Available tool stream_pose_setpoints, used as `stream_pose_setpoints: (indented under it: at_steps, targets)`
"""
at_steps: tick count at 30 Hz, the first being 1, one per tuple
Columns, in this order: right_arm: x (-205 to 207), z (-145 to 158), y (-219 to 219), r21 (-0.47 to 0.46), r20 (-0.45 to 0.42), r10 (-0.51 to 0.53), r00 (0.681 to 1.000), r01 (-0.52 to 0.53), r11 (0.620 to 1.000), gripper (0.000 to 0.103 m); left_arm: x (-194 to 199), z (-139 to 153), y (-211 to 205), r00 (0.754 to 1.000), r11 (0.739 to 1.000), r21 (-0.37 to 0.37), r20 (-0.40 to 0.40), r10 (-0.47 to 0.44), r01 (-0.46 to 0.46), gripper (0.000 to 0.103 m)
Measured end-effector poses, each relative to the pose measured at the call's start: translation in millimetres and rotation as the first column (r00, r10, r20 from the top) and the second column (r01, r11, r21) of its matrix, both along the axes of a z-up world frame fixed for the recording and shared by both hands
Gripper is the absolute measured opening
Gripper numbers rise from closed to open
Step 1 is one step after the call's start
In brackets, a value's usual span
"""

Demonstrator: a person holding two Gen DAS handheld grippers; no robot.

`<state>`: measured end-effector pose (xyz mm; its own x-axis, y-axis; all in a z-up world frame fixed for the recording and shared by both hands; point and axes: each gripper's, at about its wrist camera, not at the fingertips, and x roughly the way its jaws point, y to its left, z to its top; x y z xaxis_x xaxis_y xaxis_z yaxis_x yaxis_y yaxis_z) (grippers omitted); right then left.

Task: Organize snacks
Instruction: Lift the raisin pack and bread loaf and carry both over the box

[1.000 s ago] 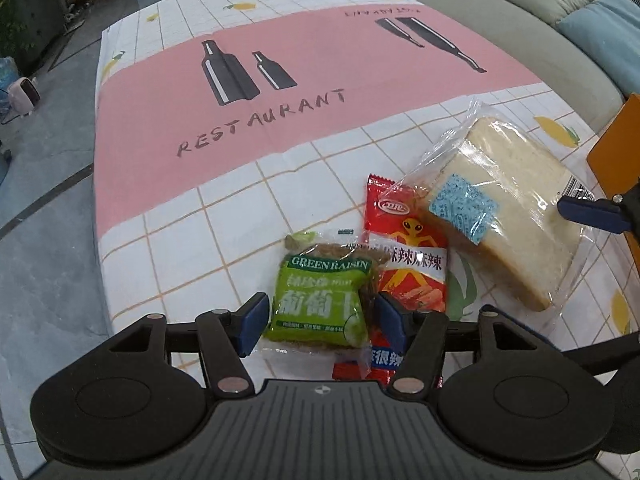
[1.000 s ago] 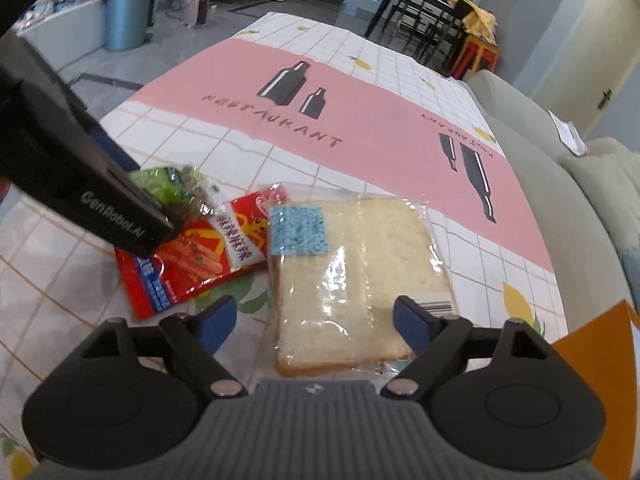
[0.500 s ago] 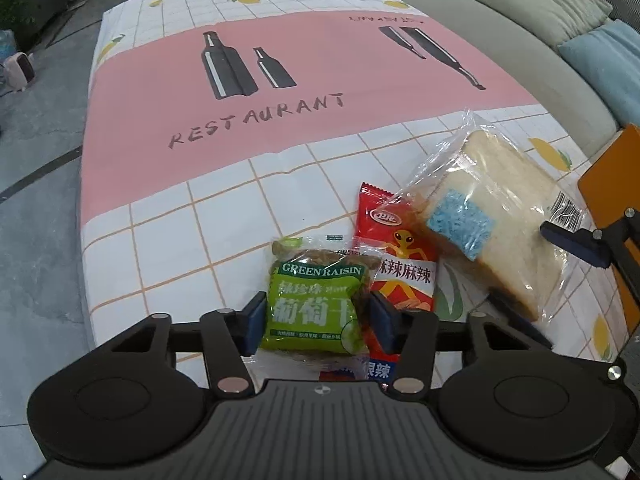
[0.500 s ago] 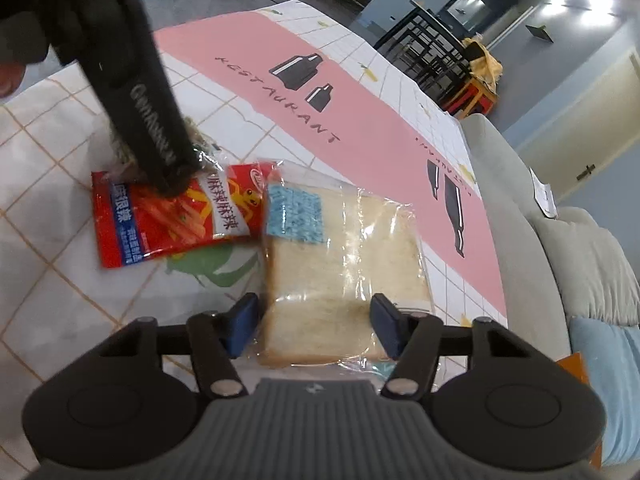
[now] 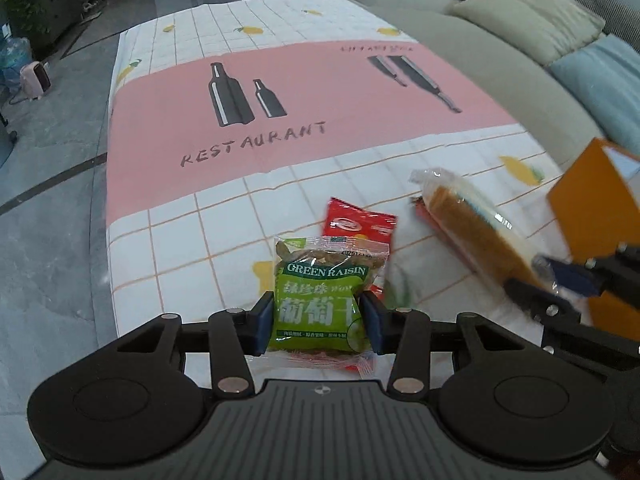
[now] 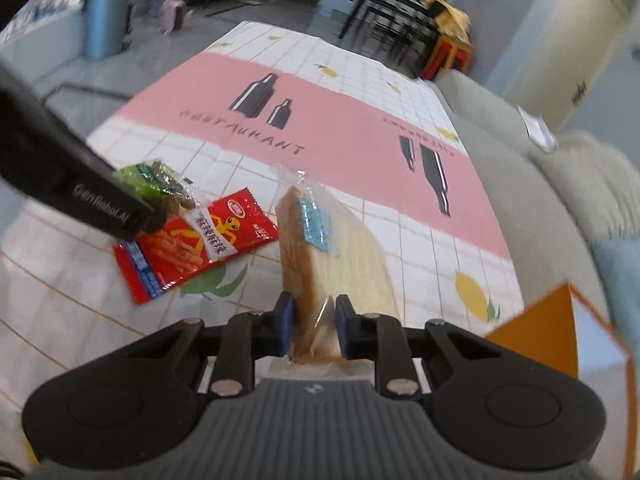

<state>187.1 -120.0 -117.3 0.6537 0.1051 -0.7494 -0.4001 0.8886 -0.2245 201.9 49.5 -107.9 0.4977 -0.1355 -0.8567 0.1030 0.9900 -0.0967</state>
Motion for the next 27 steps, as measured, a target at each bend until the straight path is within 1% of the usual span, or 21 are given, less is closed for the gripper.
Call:
stream_pose_setpoints:
  at_steps: [3, 5, 7, 9, 12, 16, 18, 20, 22, 24, 27]
  targets:
    - [-11.4, 16.4, -15.5, 0.125, -0.059, -0.062, 0.996, 0.069, 0.990, 0.018, -13.1, 10.3, -3.7, 1.000, 0.999, -0.042, -0.010, 0.012, -0.012, 0.051]
    - [-20.7, 26.3, -26.4, 0.213, -0.103, -0.099, 0.990, 0.119, 0.970, 0.018, -24.4, 15.7, -8.4, 1.000, 0.998, -0.058, -0.016, 0.008, -0.008, 0.051]
    - [-33.8, 33.6, -36.4, 0.291, -0.145, -0.128, 0.981, 0.166, 0.942, 0.017, -34.3, 19.2, -13.2, 1.000, 0.998, -0.066, -0.019, 0.004, -0.006, 0.051]
    - [-45.6, 39.7, -46.6, 0.368, -0.193, -0.145, 0.971, 0.208, 0.906, 0.017, -45.5, 22.9, -18.3, 1.000, 0.997, -0.081, -0.030, 0.002, -0.005, 0.051]
    - [-68.7, 43.9, -63.8, 0.475, -0.276, -0.154, 0.949, 0.274, 0.836, 0.017, -62.6, 27.7, -26.8, 0.999, 0.995, -0.104, -0.039, -0.014, 0.010, 0.051]
    - [-100.9, 38.1, -83.3, 0.560, -0.386, -0.161, 0.908, 0.370, 0.741, 0.017, -83.5, 27.1, -39.4, 0.997, 0.992, -0.119, -0.059, -0.041, 0.034, 0.051]
    - [-112.1, 32.2, -90.5, 0.577, -0.424, -0.166, 0.890, 0.407, 0.708, 0.017, -91.1, 23.2, -46.1, 0.995, 0.991, -0.124, -0.077, -0.059, 0.049, 0.051]
    - [-122.2, 27.5, -95.6, 0.577, -0.437, -0.177, 0.882, 0.426, 0.697, 0.017, -96.3, 19.3, -53.4, 0.993, 0.991, -0.119, -0.091, -0.073, 0.062, 0.051]
    - [-127.0, 29.3, -99.1, 0.580, -0.427, -0.192, 0.884, 0.431, 0.692, 0.017, -99.9, 17.7, -58.4, 0.991, 0.989, -0.130, -0.102, -0.085, 0.072, 0.051]
    - [-127.5, 32.5, -99.2, 0.574, -0.408, -0.202, 0.890, 0.423, 0.702, 0.018, -102.0, 17.8, -61.3, 0.990, 0.987, -0.142, -0.107, -0.088, 0.072, 0.051]
    - [-129.2, 35.7, -98.9, 0.555, -0.373, -0.203, 0.906, 0.393, 0.733, 0.024, -101.6, 19.8, -68.0, 0.990, 0.987, -0.138, -0.102, -0.097, 0.082, 0.051]
